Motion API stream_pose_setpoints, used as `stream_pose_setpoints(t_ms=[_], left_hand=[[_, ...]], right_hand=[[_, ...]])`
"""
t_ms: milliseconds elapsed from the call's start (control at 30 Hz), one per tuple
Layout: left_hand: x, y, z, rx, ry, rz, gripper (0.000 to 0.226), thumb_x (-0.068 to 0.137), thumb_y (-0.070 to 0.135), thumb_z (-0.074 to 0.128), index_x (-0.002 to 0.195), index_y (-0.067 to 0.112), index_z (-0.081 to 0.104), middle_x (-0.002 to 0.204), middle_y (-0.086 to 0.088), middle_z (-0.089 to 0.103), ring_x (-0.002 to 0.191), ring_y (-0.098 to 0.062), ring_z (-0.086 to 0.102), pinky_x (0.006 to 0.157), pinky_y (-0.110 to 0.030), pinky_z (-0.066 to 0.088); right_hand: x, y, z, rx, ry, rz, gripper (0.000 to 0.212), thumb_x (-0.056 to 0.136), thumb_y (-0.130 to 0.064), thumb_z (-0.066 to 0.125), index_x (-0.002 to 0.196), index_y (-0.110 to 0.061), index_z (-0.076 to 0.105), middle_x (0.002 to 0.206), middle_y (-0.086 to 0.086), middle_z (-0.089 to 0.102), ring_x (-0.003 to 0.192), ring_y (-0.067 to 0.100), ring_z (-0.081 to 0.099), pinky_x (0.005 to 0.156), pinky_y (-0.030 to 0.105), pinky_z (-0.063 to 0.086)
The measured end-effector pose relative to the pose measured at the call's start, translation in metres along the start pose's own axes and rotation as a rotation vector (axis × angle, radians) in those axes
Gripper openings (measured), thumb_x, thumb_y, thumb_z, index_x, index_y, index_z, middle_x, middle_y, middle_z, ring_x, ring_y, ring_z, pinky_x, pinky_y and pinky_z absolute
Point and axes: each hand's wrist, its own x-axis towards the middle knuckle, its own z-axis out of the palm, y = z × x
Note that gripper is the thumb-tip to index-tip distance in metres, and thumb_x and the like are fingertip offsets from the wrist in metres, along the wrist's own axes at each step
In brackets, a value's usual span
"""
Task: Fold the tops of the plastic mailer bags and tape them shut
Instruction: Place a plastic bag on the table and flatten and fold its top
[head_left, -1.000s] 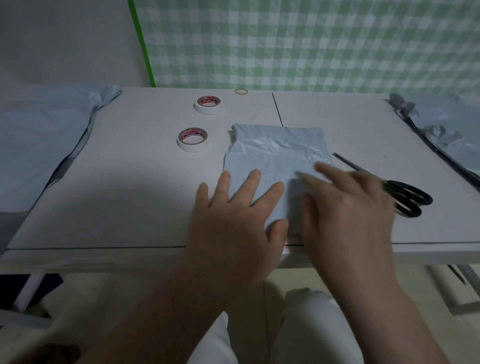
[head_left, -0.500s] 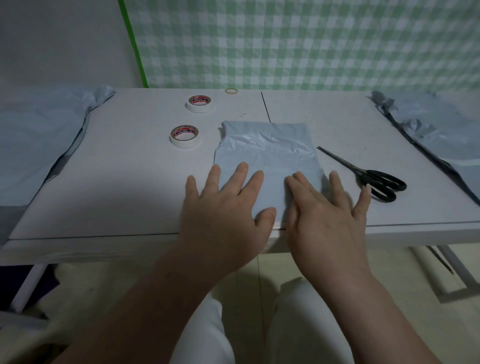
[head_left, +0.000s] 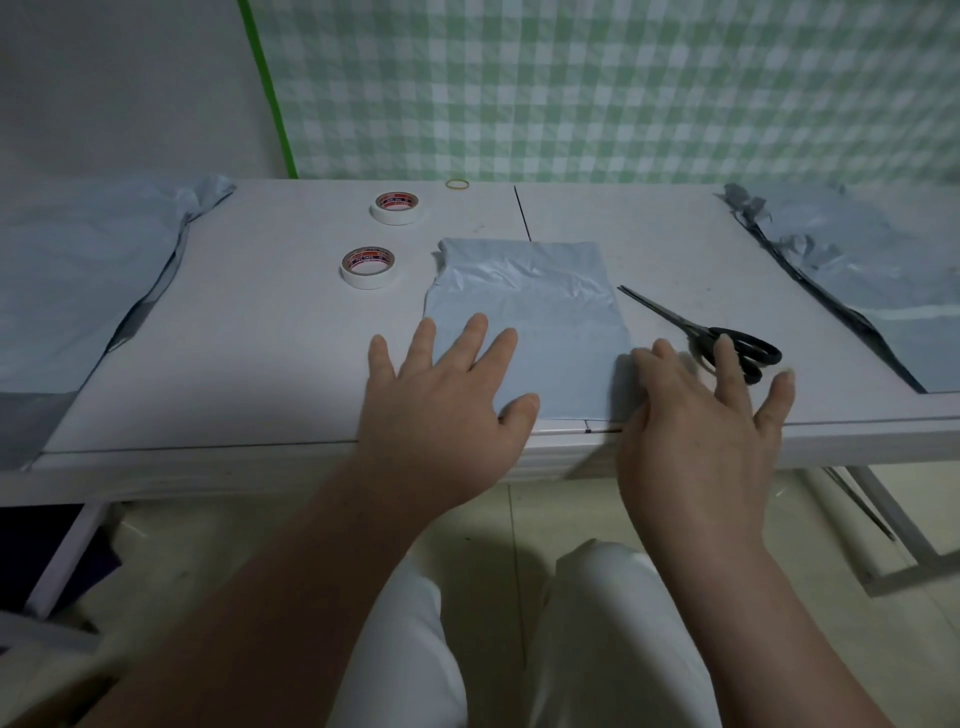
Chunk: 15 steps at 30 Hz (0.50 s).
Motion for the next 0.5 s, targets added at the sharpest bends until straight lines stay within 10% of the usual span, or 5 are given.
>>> stream_pose_setpoints(t_ms=[200,500], left_hand=[[0.000,0.001,0.001,-0.005,0.004,-0.013,0.072,0.081,0.062,0.003,0.150,0.040,0.002,0.160,0.013,-0.001,0.147,-0.027,0.003,0.114,-0.058,0.003],[0.001,0.002,-0.002,-0.009,-0.016,-0.007,0.062,0.094,0.061,0.015,0.150,0.039,0.000,0.160,0.012,-0.003,0.147,-0.027,-0.001,0.114,-0.059,-0.001]], right_hand=[[-0.040,-0.029,0.005,0.225,0.116,-0.297,0.050,0.079,-0.022,0.040,0.123,-0.011,0.062,0.130,0.004,0.060,0.129,0.031,0.047,0.115,0.051,0.009],[-0.056,-0.020,0.028,0.093,0.088,-0.266,0.060,0.077,-0.036,0.049,0.134,-0.017,0.052,0.136,0.010,0.051,0.131,0.031,0.040,0.111,0.053,0.014]])
